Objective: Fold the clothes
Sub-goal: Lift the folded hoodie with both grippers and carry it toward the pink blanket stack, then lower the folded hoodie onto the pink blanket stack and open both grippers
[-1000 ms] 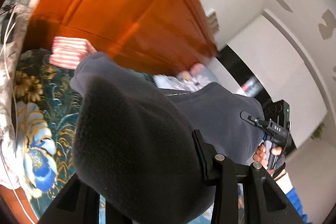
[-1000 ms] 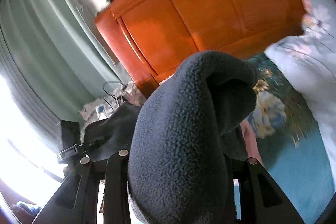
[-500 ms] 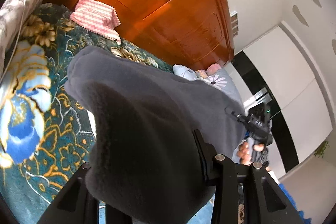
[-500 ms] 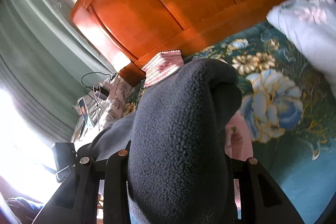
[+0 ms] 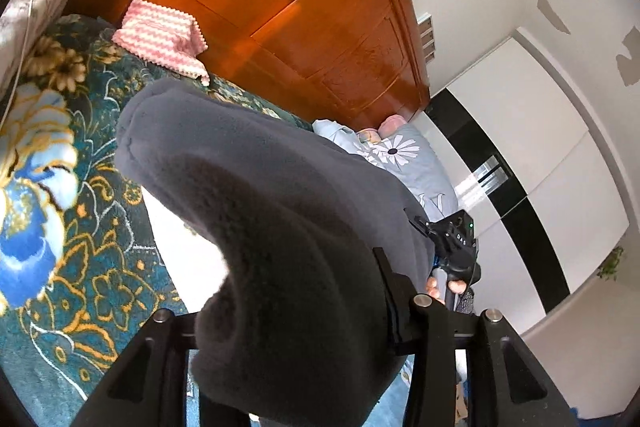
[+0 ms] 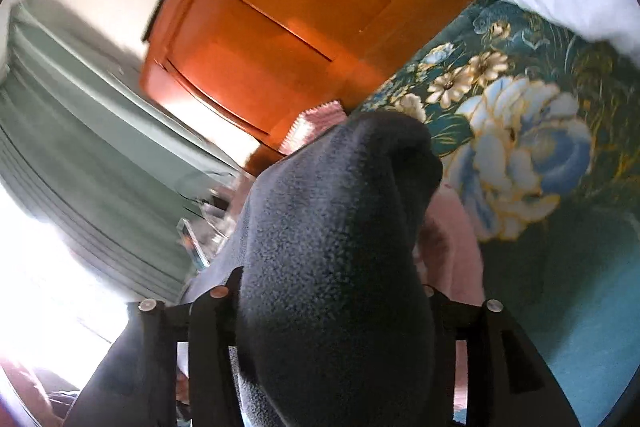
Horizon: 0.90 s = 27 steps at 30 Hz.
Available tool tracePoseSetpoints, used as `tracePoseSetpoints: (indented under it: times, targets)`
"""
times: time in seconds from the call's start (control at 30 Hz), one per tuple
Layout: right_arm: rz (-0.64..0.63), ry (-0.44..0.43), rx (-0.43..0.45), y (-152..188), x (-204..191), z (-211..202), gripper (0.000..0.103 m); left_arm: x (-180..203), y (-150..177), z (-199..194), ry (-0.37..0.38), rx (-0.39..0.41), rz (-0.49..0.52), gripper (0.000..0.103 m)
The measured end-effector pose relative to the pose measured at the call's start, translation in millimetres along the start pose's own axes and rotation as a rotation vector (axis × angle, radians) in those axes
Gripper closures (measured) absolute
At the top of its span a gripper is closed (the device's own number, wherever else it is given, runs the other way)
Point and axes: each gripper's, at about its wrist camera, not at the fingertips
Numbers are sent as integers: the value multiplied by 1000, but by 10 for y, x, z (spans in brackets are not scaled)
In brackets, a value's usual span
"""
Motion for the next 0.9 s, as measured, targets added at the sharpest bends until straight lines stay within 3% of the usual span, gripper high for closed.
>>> tracePoseSetpoints:
  times: [0.17,0.27,0.53,0.67,0.83,0.9]
  targets:
    - [56,-45,32,13,99,-56,40,-90,25,-24,0,-4,-22,42]
    - [119,-33,58,55,257,-157,25,-145,41,-38,1,-6,-35,36]
    - [157,16,104,247,369,-403,24,-232,53,-329,-68,-8,-56,30]
    - [197,102,159,285,358,-645,24,-183,-11,-492,-132,6,-32,30]
    - [224,390,268,281,90,-1046,24,13,-192,-716,-196,27,59,30]
    - [164,434,302,284,-198,-1136,24,194,-298,-684,-187,21,93,30]
Point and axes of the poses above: each gripper's, at about its wrist camera, not at the fingertips, and z roughly the way its jaws point, x to its right, y to its underside, and after that the axes turned 1 degree about y, right-handed
